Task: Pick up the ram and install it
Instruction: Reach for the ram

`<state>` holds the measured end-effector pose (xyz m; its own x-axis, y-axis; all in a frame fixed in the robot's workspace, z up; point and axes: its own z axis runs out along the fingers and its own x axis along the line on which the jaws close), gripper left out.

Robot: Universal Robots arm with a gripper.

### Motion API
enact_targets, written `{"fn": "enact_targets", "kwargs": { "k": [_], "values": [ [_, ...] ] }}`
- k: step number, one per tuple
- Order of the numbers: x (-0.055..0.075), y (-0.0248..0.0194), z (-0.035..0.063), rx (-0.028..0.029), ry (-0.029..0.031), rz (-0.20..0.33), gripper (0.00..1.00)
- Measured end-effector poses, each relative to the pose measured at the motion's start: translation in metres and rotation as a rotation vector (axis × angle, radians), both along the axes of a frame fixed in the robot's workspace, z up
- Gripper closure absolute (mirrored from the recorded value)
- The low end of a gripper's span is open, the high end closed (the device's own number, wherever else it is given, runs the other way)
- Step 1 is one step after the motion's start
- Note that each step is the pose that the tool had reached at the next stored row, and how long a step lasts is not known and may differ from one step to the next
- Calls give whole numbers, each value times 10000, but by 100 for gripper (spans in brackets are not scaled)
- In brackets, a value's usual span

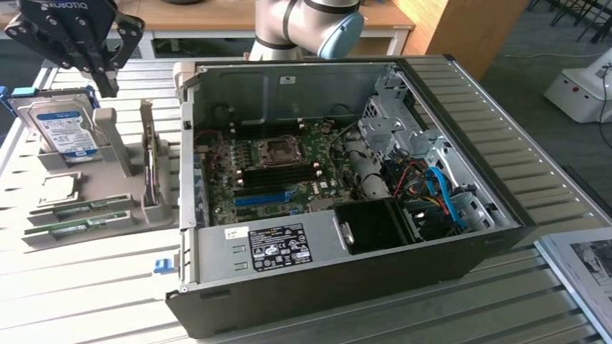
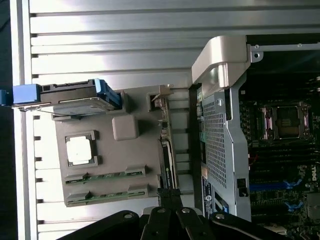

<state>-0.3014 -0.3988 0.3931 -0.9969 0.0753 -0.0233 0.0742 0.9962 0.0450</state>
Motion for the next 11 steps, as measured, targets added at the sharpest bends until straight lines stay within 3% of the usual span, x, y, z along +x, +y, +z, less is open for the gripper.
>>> {"fn": "enact_targets", "kwargs": {
  "k": [11],
  "values": [
    [-236,0,-1,0,0,1,90]
  ]
}}
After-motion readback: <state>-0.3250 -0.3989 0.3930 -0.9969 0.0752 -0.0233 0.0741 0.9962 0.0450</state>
